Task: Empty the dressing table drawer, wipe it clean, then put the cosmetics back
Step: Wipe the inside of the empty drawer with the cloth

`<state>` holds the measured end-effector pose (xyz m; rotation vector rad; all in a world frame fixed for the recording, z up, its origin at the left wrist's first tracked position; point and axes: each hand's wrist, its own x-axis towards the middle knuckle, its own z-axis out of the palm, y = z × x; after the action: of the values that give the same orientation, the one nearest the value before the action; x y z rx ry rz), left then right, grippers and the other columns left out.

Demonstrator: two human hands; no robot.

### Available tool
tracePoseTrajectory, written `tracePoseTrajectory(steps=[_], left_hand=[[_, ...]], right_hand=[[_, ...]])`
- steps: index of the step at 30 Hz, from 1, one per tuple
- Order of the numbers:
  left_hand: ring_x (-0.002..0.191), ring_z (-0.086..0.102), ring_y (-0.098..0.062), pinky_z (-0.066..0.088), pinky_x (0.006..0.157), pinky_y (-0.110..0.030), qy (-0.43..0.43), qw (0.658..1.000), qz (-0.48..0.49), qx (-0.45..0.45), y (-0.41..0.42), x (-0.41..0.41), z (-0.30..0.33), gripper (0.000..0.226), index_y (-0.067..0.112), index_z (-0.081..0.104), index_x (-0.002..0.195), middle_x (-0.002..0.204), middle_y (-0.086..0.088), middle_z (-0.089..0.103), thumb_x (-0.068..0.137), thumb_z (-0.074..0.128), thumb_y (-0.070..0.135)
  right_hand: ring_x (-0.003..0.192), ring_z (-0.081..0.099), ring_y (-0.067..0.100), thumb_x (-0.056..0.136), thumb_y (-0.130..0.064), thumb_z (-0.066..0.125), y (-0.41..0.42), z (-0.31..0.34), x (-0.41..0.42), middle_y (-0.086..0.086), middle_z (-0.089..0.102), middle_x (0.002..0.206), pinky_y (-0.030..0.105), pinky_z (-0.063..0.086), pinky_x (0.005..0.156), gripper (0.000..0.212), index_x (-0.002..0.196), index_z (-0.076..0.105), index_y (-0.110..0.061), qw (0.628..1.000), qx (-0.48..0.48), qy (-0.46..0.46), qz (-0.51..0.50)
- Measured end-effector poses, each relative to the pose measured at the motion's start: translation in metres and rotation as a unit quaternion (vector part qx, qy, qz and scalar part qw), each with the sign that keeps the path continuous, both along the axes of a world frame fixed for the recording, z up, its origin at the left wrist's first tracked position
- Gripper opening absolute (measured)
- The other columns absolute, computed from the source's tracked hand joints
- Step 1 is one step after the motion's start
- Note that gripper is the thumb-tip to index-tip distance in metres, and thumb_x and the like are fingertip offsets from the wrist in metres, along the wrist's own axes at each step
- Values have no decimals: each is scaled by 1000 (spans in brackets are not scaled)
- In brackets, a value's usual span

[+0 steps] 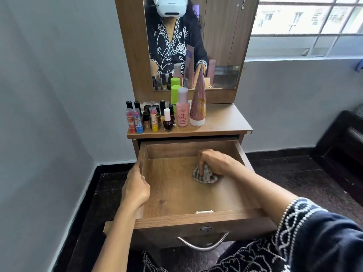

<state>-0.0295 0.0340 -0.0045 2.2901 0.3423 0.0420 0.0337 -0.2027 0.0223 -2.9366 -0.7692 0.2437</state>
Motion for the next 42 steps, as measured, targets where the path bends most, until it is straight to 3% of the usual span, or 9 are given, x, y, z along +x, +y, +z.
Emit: tracePoseTrajectory(steps=[8, 12, 16, 20, 29, 31, 35, 38, 42], left_hand=[[136, 33, -28, 32, 107, -39, 6, 1000, 0, 3, 1, 0, -2, 55, 19, 15, 148, 152, -7, 25, 97, 35, 7], [136, 33, -27, 32, 107, -38, 2, 1000, -3, 3, -1, 0, -1, 56, 18, 16, 148, 152, -7, 25, 97, 36, 7], [136, 32, -29, 32, 107, -39, 2, 1000, 3, 3, -1, 1, -2, 55, 19, 17, 148, 152, -7, 26, 97, 36, 8], [136, 33, -28, 33, 106, -38, -9, 1000, -1, 4, -1, 0, -2, 55, 19, 17, 147, 151, -7, 27, 97, 36, 7], [136, 32, -28, 33, 106, -38, -1, 1000, 5, 10, -2, 0, -1, 55, 20, 16, 147, 152, -7, 26, 97, 36, 8], [137, 31, -28, 33, 106, -38, 3, 1000, 8, 12, -2, 1, 0, 55, 20, 16, 147, 152, -7, 25, 97, 36, 8], [137, 30, -28, 32, 106, -38, 7, 1000, 7, 17, -1, 0, 0, 56, 20, 16, 147, 153, -7, 24, 97, 37, 8], [138, 29, -28, 32, 107, -38, 8, 1000, 7, 14, -1, -1, 1, 55, 20, 15, 148, 153, -6, 23, 98, 36, 8], [137, 31, -29, 33, 106, -39, 8, 1000, 9, 16, -2, 0, 2, 54, 20, 16, 147, 152, -7, 25, 98, 35, 9]], right_hand=[[99, 52, 21, 77, 4, 60, 13, -12, -64, 8, 56, 105, 26, 37, 91, 30, 97, 75, -12, 972, -32, 132, 190], [102, 40, 10, 77, 4, 61, -16, 0, -53, -2, 52, 109, 2, 23, 83, 36, 102, 74, -18, 972, -97, 154, 150], [102, 34, 16, 78, 2, 60, -25, 5, -30, -6, 43, 107, 27, 42, 82, 35, 89, 77, -26, 988, -112, 81, 67], [106, 42, 23, 77, 6, 59, -6, -1, -23, 0, 45, 111, 34, 46, 84, 36, 82, 77, -25, 992, -98, 60, 42], [104, 60, 21, 71, 19, 46, 19, 16, -26, 0, 60, 109, 17, 49, 71, 52, 92, 76, -17, 991, 73, 105, 48], [107, 57, 19, 77, 13, 53, 33, 11, -39, 3, 57, 120, 11, 44, 74, 45, 98, 75, -20, 989, 40, 112, 90], [98, 55, 20, 82, -24, 59, 43, 0, -64, 1, 50, 116, 27, 34, 90, 22, 100, 72, -22, 989, -51, 57, 125], [90, 55, 21, 81, -49, 55, 25, 0, -62, 0, 50, 104, 32, 40, 92, 37, 81, 72, -16, 990, -91, 64, 85], [98, 54, 23, 69, -51, 73, -15, 1, -36, -1, 52, 110, 37, 47, 90, 40, 89, 69, -17, 990, -131, 46, -10]])
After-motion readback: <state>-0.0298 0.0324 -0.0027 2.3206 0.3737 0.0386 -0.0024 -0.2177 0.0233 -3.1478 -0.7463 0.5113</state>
